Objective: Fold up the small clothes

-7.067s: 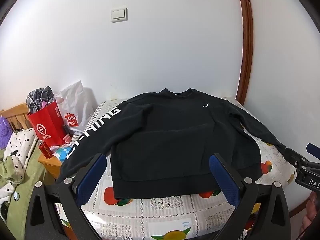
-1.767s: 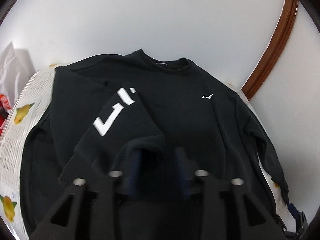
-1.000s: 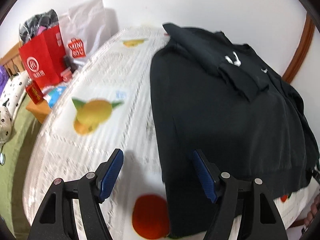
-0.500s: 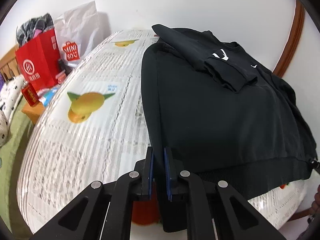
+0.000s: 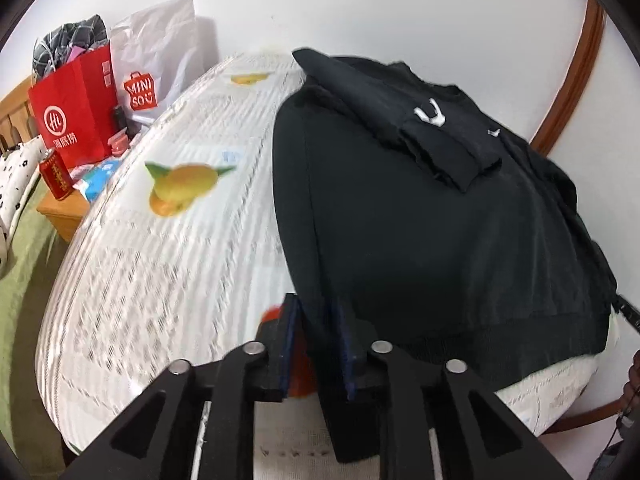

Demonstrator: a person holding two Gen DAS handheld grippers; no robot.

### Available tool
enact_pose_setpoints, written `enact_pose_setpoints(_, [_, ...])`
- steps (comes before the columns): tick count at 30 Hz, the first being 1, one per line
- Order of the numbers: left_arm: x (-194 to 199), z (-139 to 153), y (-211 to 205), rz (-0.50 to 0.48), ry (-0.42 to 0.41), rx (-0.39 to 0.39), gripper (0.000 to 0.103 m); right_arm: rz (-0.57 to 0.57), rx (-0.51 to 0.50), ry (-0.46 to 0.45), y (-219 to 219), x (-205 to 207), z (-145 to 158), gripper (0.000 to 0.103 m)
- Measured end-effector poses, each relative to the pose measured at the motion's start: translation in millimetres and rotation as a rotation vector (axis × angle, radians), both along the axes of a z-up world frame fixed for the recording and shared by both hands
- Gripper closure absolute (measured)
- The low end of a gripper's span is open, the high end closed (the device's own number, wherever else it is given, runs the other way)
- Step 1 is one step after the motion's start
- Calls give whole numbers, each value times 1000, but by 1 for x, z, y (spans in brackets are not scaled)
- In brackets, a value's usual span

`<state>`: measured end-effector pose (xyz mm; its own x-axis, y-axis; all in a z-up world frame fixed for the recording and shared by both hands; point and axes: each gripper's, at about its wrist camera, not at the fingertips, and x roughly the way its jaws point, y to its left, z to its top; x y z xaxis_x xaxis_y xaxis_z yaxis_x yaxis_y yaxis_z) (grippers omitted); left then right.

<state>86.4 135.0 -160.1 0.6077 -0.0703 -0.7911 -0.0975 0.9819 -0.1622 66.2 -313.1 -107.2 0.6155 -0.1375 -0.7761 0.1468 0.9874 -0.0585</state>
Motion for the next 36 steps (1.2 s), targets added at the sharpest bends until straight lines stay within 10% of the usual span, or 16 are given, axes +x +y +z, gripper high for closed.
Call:
enact_pose_setpoints(5, [25,7,5,31,-37,62,48,111,-26,-70,47,43,34,43])
enact_pose_setpoints(17, [77,-15,22,49,-3,117,38,608,-20,-7,256,159,17,32])
enact_pose_setpoints(26, [84,-21,19,53,-10,141,21,685,-95,83,324,186,-28,32])
enact_pose_setpoints(28, [85,-21,19,58,-4,143,17,690,-86,94,326,196,-34,45])
enact_pose_setpoints(30, [85,-21,20,57,-4,136,16,727,-55,122,325,201,-35,90])
enact_pose_setpoints(36, [86,-22,21,56,1,134,13,679,23,32,286,207,-1,94])
